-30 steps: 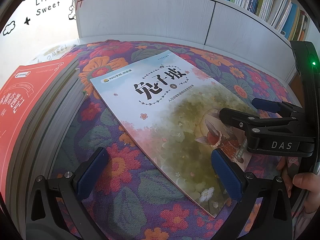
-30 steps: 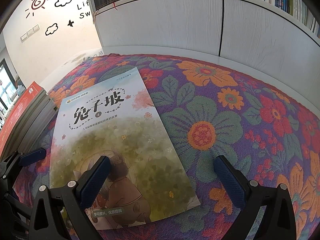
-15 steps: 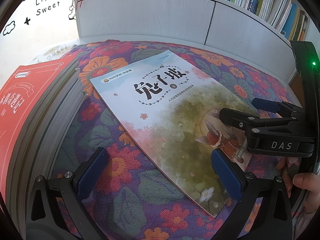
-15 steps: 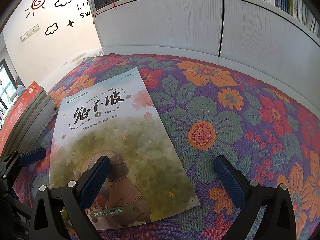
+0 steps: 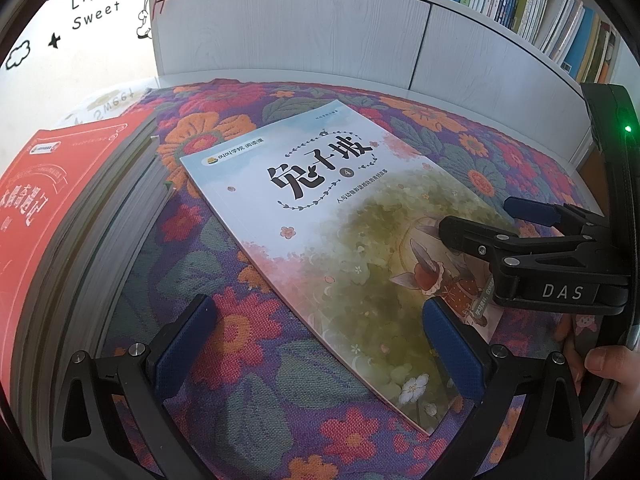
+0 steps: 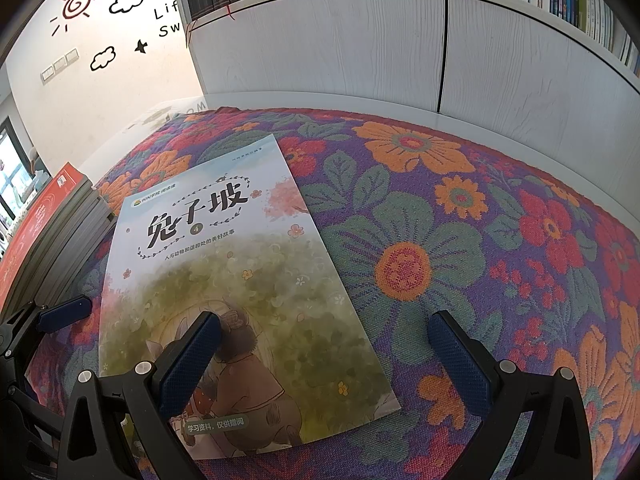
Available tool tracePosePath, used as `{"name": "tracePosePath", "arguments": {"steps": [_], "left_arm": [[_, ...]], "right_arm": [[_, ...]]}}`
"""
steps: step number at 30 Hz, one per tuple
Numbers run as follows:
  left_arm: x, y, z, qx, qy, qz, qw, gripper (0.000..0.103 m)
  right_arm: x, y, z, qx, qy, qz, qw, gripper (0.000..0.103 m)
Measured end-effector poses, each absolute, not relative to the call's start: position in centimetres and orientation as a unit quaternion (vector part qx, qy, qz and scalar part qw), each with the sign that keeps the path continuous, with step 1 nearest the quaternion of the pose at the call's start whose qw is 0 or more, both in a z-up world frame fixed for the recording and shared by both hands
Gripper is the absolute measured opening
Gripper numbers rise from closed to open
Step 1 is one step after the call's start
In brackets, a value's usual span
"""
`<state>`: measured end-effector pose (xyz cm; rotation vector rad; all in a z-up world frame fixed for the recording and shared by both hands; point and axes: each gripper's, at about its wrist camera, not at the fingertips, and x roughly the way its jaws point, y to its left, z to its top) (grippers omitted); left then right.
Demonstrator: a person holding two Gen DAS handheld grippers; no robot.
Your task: Organize books
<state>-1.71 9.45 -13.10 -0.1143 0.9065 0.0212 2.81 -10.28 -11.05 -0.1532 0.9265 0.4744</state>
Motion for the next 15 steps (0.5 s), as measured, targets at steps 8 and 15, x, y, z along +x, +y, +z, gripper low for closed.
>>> {"name": "tracePosePath", "arguments": {"steps": [8,15], "left_arm": [[-1.76,9.49,-13.10,-0.052,0.440,0.006,0.897,0.103],[-1.11,8.87,-12.84,-0.024,0.468,-0.043,0.883,0.102]], "right_arm": [[2.66,-10.32,-11.00,-0.075,0.445,0.230,0.862,0.103],[2.17,-10.32,-10.36,-0.053,0.477,0.298,0.825,0.103]]}}
